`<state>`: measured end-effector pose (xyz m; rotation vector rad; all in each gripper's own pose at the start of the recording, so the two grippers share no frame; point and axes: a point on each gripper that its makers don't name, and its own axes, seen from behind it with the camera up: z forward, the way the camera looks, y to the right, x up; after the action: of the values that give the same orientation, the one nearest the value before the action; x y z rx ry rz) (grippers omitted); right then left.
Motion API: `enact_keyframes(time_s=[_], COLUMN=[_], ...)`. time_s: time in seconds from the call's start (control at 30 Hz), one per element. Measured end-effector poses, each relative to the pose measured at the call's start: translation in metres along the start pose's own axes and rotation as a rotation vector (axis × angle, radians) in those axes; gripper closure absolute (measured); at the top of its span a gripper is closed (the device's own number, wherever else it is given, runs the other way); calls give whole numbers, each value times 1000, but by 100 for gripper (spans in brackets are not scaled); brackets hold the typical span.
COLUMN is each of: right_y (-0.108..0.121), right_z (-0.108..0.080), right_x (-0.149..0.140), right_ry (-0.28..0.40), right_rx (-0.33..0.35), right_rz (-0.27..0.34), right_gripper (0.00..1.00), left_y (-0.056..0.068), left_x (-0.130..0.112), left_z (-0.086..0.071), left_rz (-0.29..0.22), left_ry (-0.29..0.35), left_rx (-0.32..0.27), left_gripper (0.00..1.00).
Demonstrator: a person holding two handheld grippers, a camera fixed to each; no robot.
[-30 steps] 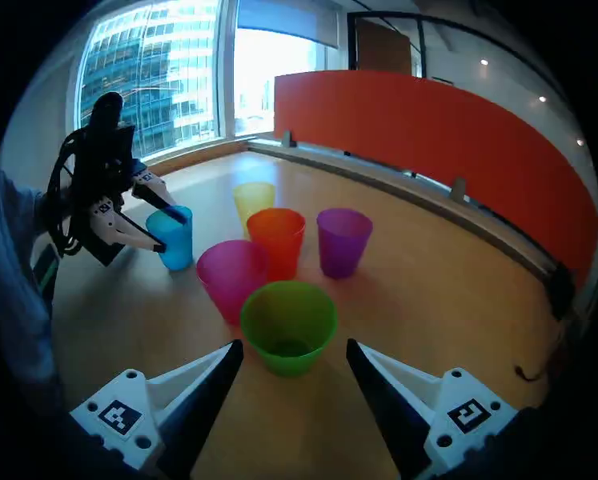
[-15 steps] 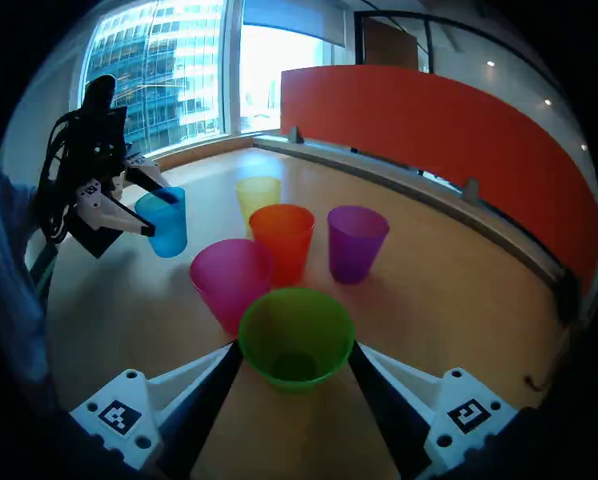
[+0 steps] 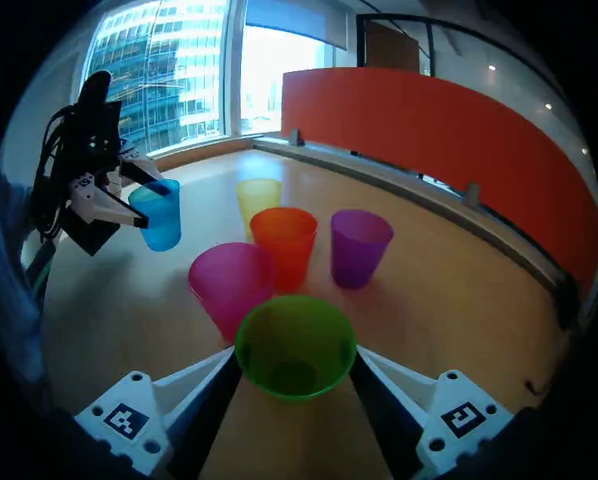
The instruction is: Pour water
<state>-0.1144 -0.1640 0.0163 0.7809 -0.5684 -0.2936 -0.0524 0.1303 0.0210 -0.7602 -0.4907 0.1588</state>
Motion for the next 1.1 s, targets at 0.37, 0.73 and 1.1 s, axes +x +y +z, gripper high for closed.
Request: enact_keyframes(time_s=[0.37, 0.73, 1.1], right_y=[-1, -16, -31], right_z=[-23, -52, -73], right_x=[24, 81, 135], right_ry=[41, 177, 331], right_rx=[-31, -40, -43], right_rz=[-26, -40, -36], right_gripper=[9, 9, 9], left_y=[-4, -13, -15], left_x=[19, 59, 101], left_z=[-11, -35, -53], left_rz=[-21, -5, 25], left_ry=[72, 177, 266], left_rx=[25, 74, 103], left_gripper=[14, 14, 14])
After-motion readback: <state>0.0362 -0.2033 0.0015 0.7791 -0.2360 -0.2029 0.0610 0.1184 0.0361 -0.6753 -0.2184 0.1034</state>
